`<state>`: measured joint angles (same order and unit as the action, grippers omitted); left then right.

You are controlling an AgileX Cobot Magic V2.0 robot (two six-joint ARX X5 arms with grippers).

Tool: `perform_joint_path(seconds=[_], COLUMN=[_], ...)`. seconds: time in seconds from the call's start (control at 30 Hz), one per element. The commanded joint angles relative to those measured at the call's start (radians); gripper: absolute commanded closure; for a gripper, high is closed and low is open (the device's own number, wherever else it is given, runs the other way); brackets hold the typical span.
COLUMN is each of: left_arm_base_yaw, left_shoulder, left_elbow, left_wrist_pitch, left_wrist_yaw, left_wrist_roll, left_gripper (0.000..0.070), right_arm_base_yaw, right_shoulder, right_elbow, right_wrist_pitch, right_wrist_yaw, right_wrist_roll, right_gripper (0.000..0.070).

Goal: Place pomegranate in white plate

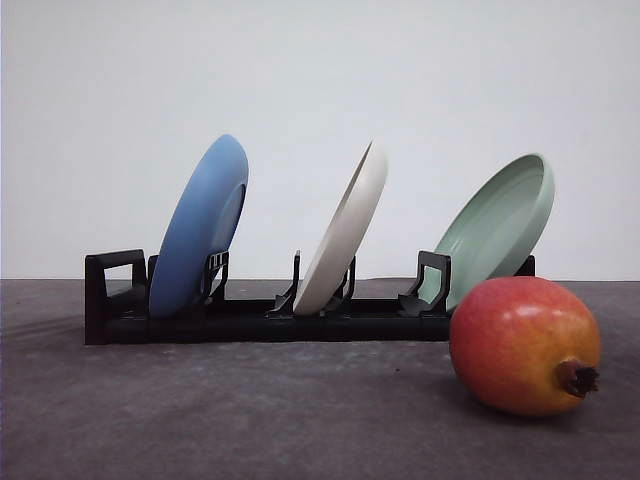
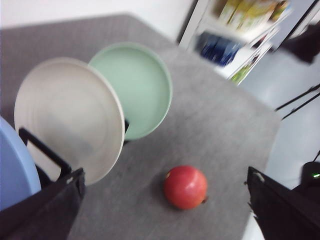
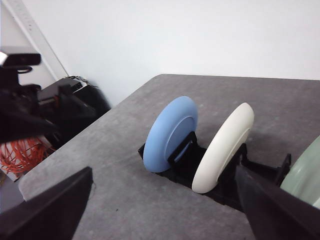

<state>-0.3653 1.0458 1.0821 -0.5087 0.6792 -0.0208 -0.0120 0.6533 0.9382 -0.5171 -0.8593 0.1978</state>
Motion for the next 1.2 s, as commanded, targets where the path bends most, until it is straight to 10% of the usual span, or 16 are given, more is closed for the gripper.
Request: perform_joint_path(seconds=[0.0, 0.37, 1.17], left_arm_base_yaw=[-0.054, -0.298, -0.358], left_shoulder=[0.039, 0.395, 0.831], left_elbow=[0.028, 0.282, 0.461], left_wrist_pitch=[0.016, -0.020, 0.094], left_wrist_yaw=[-0.073, -0.468, -0.541], left_wrist_roll=[-0.013, -0.066, -0.071], left_gripper=[0.0065, 0.0066, 0.0140], right_arm_base_yaw=[0.005, 0.011, 0.011], right_shoulder=[0.006, 0.006, 0.006], right_elbow=[0.018, 0.018, 0.018], right_wrist_pitch=[0.006, -0.044, -0.091], right_wrist_yaw=[0.010, 0.057, 0.056], right_wrist_roll=[-0.008, -0.008, -0.008], right_gripper=[0.0110, 0.0110, 0.0110])
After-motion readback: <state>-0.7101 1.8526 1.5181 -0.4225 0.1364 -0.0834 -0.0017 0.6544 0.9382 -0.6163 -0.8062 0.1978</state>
